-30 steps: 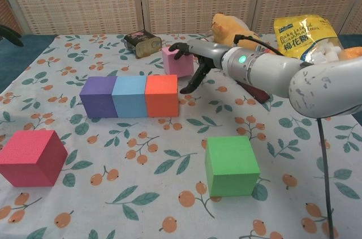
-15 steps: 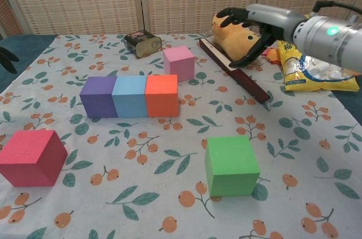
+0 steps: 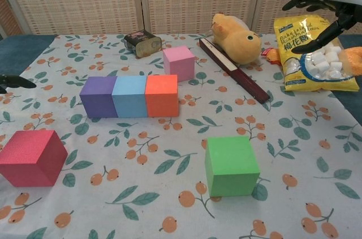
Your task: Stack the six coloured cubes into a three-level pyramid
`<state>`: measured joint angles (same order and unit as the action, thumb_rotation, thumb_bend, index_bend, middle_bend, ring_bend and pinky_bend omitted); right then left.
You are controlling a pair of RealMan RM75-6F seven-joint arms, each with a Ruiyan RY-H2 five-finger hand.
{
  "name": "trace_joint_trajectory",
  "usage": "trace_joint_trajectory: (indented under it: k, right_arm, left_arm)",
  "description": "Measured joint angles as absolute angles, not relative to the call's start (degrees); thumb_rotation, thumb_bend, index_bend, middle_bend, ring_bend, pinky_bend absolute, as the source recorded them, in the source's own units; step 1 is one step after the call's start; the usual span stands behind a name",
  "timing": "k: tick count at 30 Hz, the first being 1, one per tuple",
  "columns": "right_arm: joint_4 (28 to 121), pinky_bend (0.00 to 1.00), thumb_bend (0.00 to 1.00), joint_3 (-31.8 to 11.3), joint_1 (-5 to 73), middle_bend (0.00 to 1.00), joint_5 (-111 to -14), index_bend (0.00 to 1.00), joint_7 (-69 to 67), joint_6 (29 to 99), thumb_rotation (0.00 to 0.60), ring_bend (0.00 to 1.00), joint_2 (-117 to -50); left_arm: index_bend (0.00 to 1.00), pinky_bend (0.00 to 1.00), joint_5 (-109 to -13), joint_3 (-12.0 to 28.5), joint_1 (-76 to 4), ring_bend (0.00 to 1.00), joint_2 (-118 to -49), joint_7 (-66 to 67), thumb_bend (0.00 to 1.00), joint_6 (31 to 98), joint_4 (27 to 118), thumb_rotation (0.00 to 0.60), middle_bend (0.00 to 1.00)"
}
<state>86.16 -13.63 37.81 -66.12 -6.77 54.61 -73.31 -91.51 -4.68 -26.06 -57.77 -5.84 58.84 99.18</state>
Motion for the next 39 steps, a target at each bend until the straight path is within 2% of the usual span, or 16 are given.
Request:
trace_joint_trajectory:
  k: [10, 21, 25, 27, 30, 35, 37, 39]
  right_arm:
    - [84.05, 0.02, 0.0, -13.66, 37.59, 0.08, -66.87, 0.0, -8.86, 53.48, 0.6, 0.0, -73.72]
    - [83.1, 0.02, 0.0, -13.43, 36.98, 0.08, -67.31, 0.0, -10.17, 52.99, 0.6, 0.0, -73.88]
    - [82.9, 0.02, 0.0, -13.38, 36.66, 0.08, -67.48, 0.0, -10.72, 52.95, 0.6, 0.0, -73.81]
    - [82.73, 0.02, 0.0, -13.33, 36.53, 0.08, -67.61, 0.0, -10.92, 52.97, 0.6, 0.0, -73.83]
    - [82.4, 0.02, 0.0, -13.2, 36.32, 0.08, -67.74, 0.0, -11.28, 52.89, 0.6, 0.0, -73.91]
    - [82.01, 0.02, 0.0, -12.9, 35.74, 0.08, -68.15, 0.0, -11.99, 53.01, 0.6, 0.0, -74.02]
    - [82.13, 0.02, 0.0, -12.85, 35.38, 0.08, -68.4, 0.0, -12.3, 53.4, 0.6, 0.0, -73.79]
    - [82.51, 0.02, 0.0, -12.85, 34.97, 0.08, -68.62, 0.0, -12.57, 53.92, 0.6, 0.0, -73.34]
  left_arm:
    - [0.0, 0.11, -88.02, -5.43, -27.48, 0.0, -60.41, 2.53, 0.32, 53.11, 100.46, 0.6, 0.0]
    - [0.0, 0.12, -83.52, -5.04, -27.95, 0.0, -64.04, 8.42, 0.31, 51.15, 100.97, 0.6, 0.0]
    - [0.03, 0.17, -81.58, -4.16, -27.63, 0.01, -66.12, 9.65, 0.31, 52.15, 99.83, 0.6, 0.0]
    - [0.08, 0.22, -81.05, -3.74, -27.41, 0.06, -66.96, 9.89, 0.31, 52.91, 99.31, 0.6, 0.03]
    - [0.18, 0.33, -80.68, -3.25, -26.88, 0.19, -68.51, 10.78, 0.31, 54.64, 98.11, 0.6, 0.13]
    - [0.4, 0.59, -79.42, -2.53, -26.36, 0.45, -69.38, 12.26, 0.29, 56.11, 97.58, 0.6, 0.36]
    - [0.45, 0.65, -79.25, -2.2, -26.28, 0.49, -69.48, 12.58, 0.29, 56.64, 97.66, 0.6, 0.41]
    - [0.48, 0.67, -79.27, -1.88, -26.22, 0.52, -69.45, 12.26, 0.29, 57.09, 97.81, 0.6, 0.44]
